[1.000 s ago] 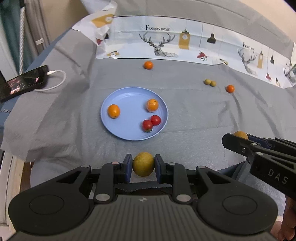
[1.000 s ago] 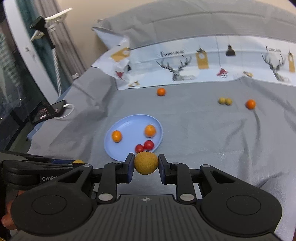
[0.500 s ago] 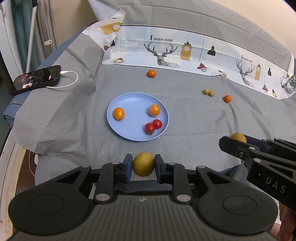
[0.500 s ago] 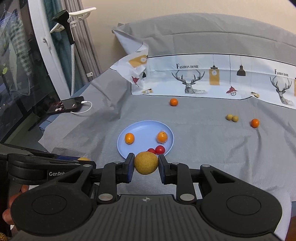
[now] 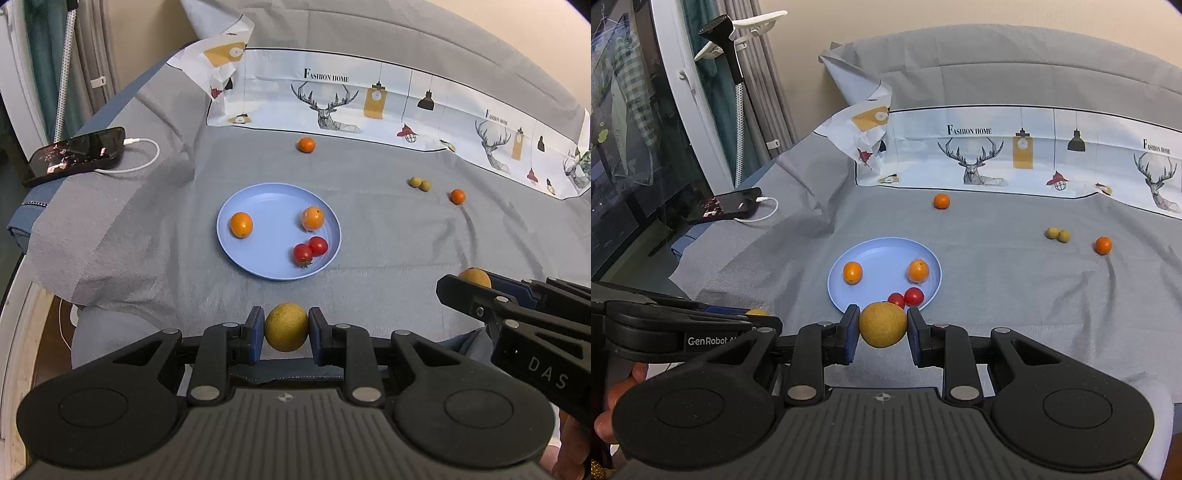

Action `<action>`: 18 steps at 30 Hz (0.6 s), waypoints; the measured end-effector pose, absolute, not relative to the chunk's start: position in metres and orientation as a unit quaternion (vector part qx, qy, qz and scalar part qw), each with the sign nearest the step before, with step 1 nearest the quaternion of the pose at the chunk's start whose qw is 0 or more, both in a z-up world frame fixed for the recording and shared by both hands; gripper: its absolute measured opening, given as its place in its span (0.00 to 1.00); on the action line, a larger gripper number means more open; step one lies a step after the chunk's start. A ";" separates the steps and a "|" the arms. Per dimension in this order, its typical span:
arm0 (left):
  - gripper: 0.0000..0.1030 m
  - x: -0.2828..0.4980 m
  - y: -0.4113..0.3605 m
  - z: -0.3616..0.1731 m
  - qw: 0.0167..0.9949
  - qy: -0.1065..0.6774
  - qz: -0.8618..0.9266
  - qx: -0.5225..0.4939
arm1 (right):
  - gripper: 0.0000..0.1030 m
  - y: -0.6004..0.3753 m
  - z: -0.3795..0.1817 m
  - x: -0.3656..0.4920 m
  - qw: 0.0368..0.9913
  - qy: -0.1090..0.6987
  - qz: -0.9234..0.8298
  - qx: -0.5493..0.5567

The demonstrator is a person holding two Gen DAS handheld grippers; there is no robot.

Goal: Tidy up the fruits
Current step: 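Carry both held yellow fruits over the blue plate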

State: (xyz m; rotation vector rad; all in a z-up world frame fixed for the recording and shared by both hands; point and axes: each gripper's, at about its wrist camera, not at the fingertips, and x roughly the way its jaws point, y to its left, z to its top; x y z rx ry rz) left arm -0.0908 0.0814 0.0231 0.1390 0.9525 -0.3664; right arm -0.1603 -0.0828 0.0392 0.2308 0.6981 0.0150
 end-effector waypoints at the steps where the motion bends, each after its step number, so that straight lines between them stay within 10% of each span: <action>1: 0.27 -0.090 0.081 0.022 0.870 0.457 -0.175 0.067 | 0.28 -0.083 0.038 -0.160 0.933 0.342 0.007 0.114; 18: 0.27 -0.061 0.080 -0.001 0.854 0.490 -0.162 0.067 | 0.28 -0.093 0.018 -0.135 0.920 0.371 0.000 0.125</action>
